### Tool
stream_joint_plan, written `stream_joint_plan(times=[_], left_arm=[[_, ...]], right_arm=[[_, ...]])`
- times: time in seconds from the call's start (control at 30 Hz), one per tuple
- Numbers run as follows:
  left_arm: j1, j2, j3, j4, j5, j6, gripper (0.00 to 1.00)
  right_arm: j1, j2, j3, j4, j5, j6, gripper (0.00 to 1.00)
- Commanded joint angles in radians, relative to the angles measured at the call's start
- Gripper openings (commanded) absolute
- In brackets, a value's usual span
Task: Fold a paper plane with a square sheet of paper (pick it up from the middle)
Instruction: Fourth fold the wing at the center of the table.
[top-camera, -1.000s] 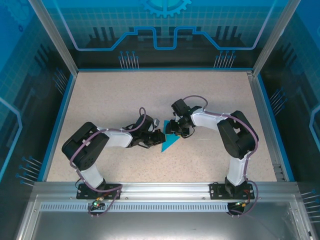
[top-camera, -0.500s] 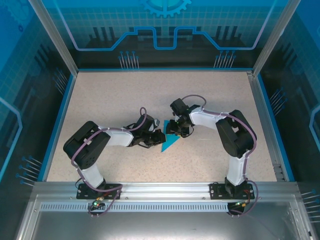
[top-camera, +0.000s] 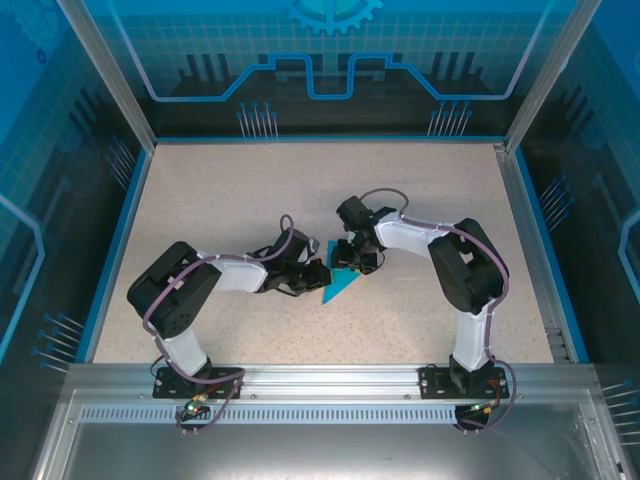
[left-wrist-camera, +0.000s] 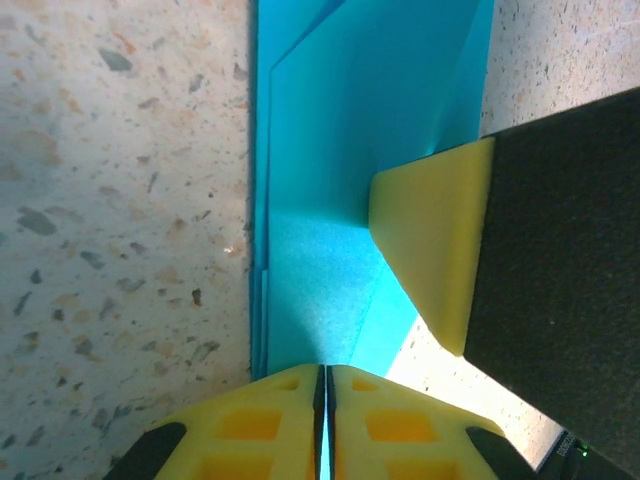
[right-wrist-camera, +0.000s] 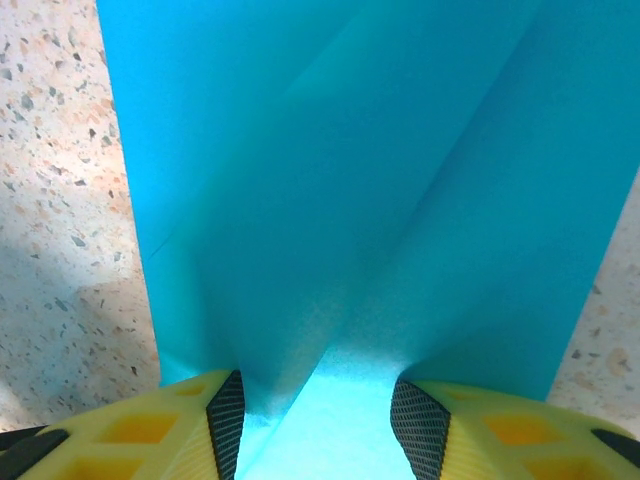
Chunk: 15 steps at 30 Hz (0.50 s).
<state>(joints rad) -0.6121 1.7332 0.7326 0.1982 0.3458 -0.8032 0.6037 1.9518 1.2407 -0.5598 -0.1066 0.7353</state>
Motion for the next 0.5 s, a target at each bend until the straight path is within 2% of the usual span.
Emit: stream_joint_plan(times=[0.0,0.37,0.47], left_arm=[[0.008,-0.063,0.012,-0.052,-0.037,0.015,0.15],[0.014,-0.135,-0.033,-0.012,-0.091,-0.047,0.16],[0.015,-0.133,-0.033,0.006,-0.07,-0.05,0.16]], right_arm=[[0.03,0.142,-0.064,-0.031,0.065,-0.008,0.5],[0.031,0.158,-0.05,-0.043,0.074,-0.005,0.5],[0.031,0.164,-0.044,-0.046,0.074,-0.001,0.5]])
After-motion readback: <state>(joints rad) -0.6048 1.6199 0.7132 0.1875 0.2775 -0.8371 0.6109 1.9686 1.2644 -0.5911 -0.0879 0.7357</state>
